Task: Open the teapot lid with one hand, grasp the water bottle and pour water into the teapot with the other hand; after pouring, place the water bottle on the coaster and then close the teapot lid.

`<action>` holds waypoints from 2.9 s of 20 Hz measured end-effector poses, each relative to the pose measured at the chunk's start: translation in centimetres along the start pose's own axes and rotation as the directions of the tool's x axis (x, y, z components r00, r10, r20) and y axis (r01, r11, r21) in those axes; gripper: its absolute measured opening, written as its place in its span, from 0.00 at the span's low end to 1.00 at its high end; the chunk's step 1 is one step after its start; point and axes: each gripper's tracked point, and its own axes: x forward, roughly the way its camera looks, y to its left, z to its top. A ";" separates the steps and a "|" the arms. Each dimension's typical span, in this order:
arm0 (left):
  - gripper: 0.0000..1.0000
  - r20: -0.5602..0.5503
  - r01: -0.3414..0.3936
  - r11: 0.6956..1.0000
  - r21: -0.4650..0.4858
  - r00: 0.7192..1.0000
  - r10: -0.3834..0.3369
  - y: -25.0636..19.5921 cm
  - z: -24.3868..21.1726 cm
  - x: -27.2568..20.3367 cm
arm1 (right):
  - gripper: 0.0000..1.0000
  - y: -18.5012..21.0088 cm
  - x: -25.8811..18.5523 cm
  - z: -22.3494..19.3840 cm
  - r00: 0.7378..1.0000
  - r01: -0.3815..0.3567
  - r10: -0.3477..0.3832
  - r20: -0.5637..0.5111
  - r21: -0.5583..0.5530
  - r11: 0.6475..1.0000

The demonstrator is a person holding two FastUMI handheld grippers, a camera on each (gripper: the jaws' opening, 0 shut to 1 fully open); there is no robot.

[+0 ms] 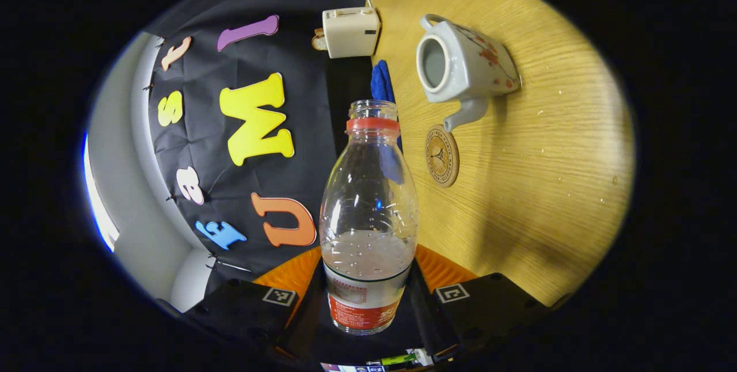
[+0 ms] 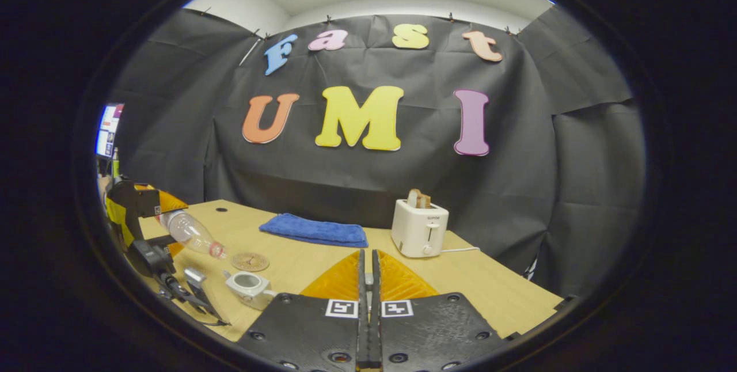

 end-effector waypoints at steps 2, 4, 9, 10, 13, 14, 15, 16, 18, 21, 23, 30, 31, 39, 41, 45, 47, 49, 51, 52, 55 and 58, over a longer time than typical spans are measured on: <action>0.73 0.011 -0.025 0.998 0.051 1.000 0.024 0.3 0.4 0.0 | 0.00 0.0 0.0 0.0 1.000 0.001 -0.001 -0.002 0.002 1.000; 0.73 0.024 -0.039 0.995 0.088 0.999 0.037 0.2 1.0 -0.4 | 0.00 -0.1 0.1 -0.1 1.000 0.002 -0.002 -0.003 0.002 1.000; 0.72 0.048 -0.058 0.986 0.158 0.998 0.051 1.0 2.6 -0.2 | 0.00 -0.4 0.0 0.1 1.000 0.004 -0.004 -0.002 0.005 1.000; 0.73 0.046 -0.058 0.984 0.168 0.998 0.051 1.0 2.6 -0.1 | 0.00 -0.5 0.0 0.1 1.000 0.005 -0.005 0.000 0.006 1.000; 0.72 0.035 -0.066 0.977 0.204 0.998 0.060 1.2 2.7 -0.1 | 0.00 -0.3 0.0 0.0 1.000 0.000 0.000 -0.002 0.008 1.000; 0.72 0.031 -0.077 0.972 0.221 0.997 0.072 1.6 2.8 -0.1 | 0.00 -0.3 -0.1 0.0 1.000 -0.001 0.001 -0.003 0.007 1.000; 0.72 0.033 -0.085 0.969 0.232 0.996 0.079 1.9 3.0 0.0 | 0.00 -0.3 0.0 0.1 1.000 -0.002 0.002 -0.004 0.006 1.000; 0.72 0.045 -0.089 0.968 0.236 0.996 0.080 1.8 3.2 -0.1 | 0.00 -0.2 -0.1 0.1 1.000 -0.003 0.003 -0.005 0.007 1.000; 0.72 0.056 -0.108 0.959 0.262 0.994 0.097 2.3 3.8 -0.4 | 0.00 -0.1 -0.2 0.3 1.000 -0.008 0.008 0.002 0.007 1.000; 0.72 0.049 -0.109 0.949 0.296 0.994 0.099 2.1 3.9 -0.3 | 0.00 -0.1 -0.3 0.5 1.000 -0.010 0.010 0.009 0.007 1.000; 0.72 0.033 -0.110 0.935 0.338 0.994 0.105 2.6 3.9 -0.8 | 0.00 0.0 -0.3 0.4 1.000 -0.015 0.015 0.007 0.008 1.000; 0.72 0.037 -0.111 0.908 0.405 0.994 0.105 3.3 4.5 -1.0 | 0.00 0.1 -0.4 0.5 1.000 -0.023 0.023 0.005 0.012 1.000; 0.73 0.041 -0.113 0.906 0.407 0.994 0.105 3.1 4.8 -1.0 | 0.00 0.1 -0.4 0.5 1.000 -0.023 0.023 0.008 0.013 1.000; 0.73 0.044 -0.113 0.910 0.400 0.994 0.104 3.2 4.6 -0.9 | 0.00 0.1 -0.4 0.5 1.000 -0.020 0.020 0.006 0.009 1.000; 0.72 0.056 -0.107 0.927 0.361 0.994 0.092 3.1 4.4 -0.6 | 0.00 0.2 -0.4 0.6 1.000 -0.020 0.020 0.007 0.008 1.000; 0.72 0.061 -0.108 0.965 0.238 0.994 0.096 2.5 3.4 -0.4 | 0.00 0.1 -0.4 0.5 1.000 -0.017 0.017 0.006 0.006 1.000; 0.72 0.049 -0.073 0.991 0.116 0.997 0.067 1.6 2.1 -0.1 | 0.00 0.0 -0.4 0.5 1.000 -0.015 0.015 0.007 0.005 1.000; 0.72 0.035 -0.012 0.999 -0.053 0.999 0.014 0.5 0.8 0.1 | 0.00 0.1 -0.3 0.5 1.000 -0.013 0.013 0.007 0.004 1.000; 0.72 0.031 0.011 0.977 -0.213 1.000 -0.004 0.2 -0.2 0.1 | 0.00 0.2 -0.3 0.3 1.000 -0.015 0.015 0.003 0.005 1.000; 0.72 0.033 0.013 0.956 -0.291 0.999 -0.004 0.5 -0.5 0.1 | 0.00 0.3 -0.3 0.2 1.000 -0.015 0.015 0.001 0.003 1.000; 0.72 0.043 0.031 0.856 -0.516 0.999 -0.010 0.7 -1.2 0.3 | 0.00 0.6 -0.1 -0.1 1.000 -0.014 0.014 -0.004 -0.009 1.000; 0.72 0.047 0.053 0.709 -0.703 0.998 -0.029 0.9 -2.2 0.5 | 0.00 0.8 0.0 -0.5 1.000 -0.016 0.016 -0.012 -0.022 1.000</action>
